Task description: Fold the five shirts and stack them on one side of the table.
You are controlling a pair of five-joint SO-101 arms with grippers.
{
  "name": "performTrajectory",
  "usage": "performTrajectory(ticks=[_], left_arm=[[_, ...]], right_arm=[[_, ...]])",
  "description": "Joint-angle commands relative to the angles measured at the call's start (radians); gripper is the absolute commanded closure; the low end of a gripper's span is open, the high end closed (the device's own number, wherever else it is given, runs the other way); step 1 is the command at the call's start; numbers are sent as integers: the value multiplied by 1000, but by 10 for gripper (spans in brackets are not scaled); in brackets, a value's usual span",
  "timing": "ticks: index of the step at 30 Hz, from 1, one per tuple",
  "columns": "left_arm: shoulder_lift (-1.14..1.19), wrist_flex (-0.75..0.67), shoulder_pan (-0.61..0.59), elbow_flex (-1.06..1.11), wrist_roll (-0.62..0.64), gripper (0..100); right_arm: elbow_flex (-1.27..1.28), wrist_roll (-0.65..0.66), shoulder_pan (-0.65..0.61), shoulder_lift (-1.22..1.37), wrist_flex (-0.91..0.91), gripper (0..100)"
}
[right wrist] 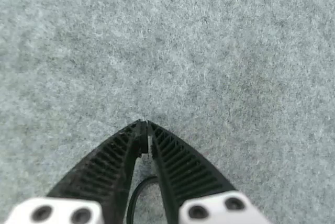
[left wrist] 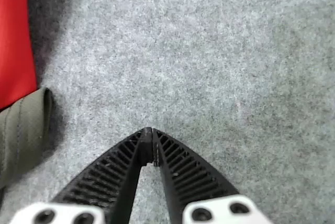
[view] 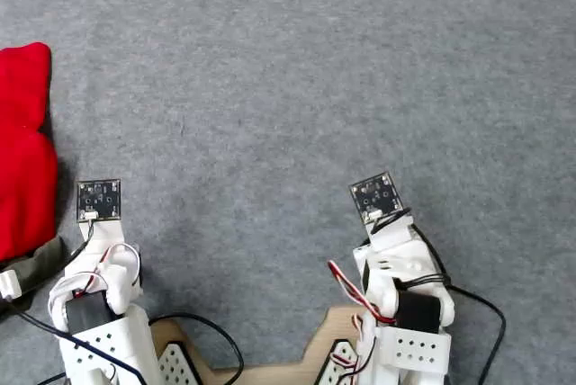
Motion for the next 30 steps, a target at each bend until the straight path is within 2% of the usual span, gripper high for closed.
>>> performTrajectory(ticks=[1,14,22,30], left_arm=[[-25,6,-5,12,2,978],[-25,6,-5,12,2,978],[-25,6,-2,12,2,978],[-24,6,-2,12,2,978]], right_arm=[[2,-8,-10,-13,6,993],[2,-9,-10,-13,6,993],[2,-9,-85,-16,6,993],[2,-11,-94,-16,43,993]])
